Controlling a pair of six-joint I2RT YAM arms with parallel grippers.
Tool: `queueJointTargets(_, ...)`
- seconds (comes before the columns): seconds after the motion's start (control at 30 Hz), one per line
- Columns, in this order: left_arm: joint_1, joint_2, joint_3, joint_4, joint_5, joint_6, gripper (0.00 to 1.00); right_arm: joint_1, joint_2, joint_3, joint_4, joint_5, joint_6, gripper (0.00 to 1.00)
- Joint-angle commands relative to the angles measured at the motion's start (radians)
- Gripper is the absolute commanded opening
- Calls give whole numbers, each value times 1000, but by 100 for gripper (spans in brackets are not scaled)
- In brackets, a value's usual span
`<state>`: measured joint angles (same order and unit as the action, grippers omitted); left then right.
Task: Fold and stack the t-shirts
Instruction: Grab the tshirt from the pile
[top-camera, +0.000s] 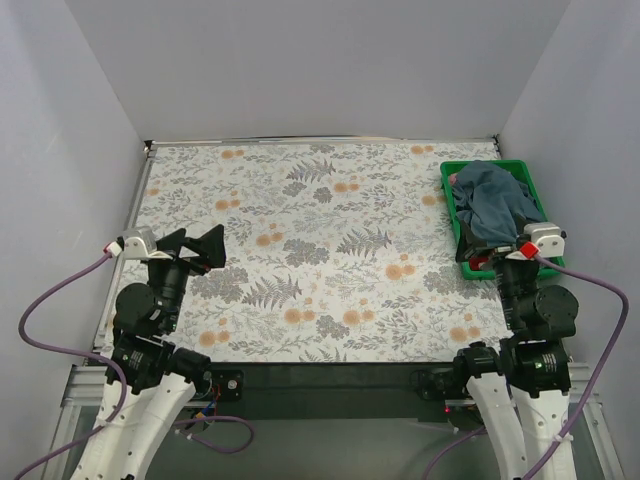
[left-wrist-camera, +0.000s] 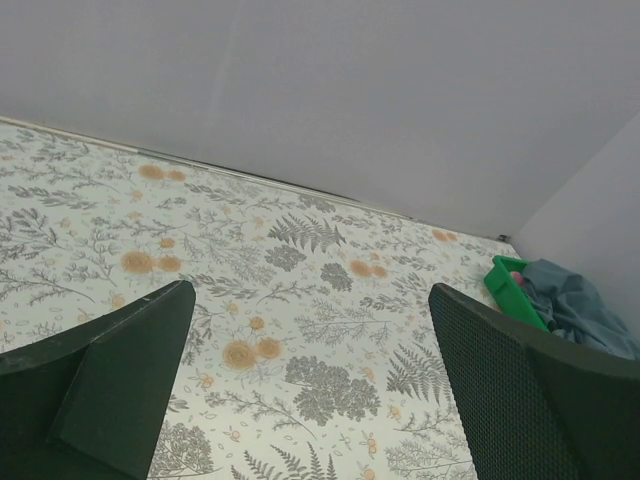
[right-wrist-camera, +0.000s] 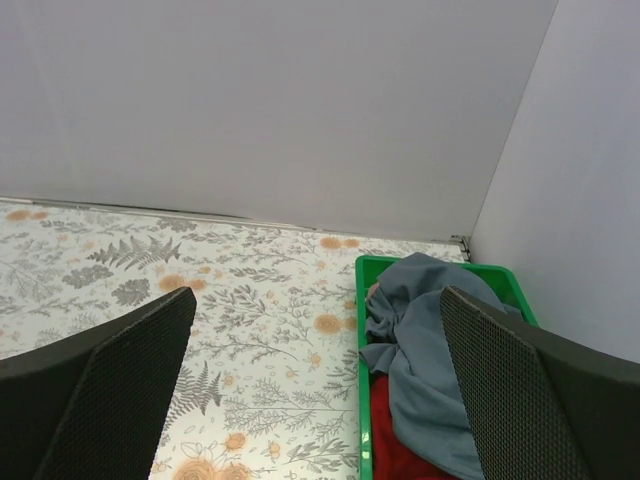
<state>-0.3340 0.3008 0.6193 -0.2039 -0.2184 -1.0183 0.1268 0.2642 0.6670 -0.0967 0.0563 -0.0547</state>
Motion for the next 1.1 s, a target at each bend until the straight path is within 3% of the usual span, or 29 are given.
queueJointTargets(0.0,1,14,-32,1,10,-26,98,7,35,22,15,51,29,98)
queueJointTargets(0.2,1,23,-107,4,33,-92,98,5,214,69,-1,37,73,98)
queueJointTargets(0.33,1,58,-127,17,60,-118,98,5,436,153,-67,82,139,98)
queueJointTargets(0.43,0,70,-131,14,63,-117,98,5,589,235,-129,192,228,98)
queueJointTargets(0.6,-19,58,-142,17,54,-108,98,-4,823,365,-189,396,228,98)
queueJointTargets(0.73,-28,46,-145,21,34,-92,98,-94,1027,465,-227,477,253,98)
queueJointTargets(0.83,-40,40,-148,26,33,-89,98,-174,1122,508,-232,476,274,96)
queueJointTargets(1.07,-51,29,-158,43,39,-82,98,-311,1254,533,-212,318,317,86)
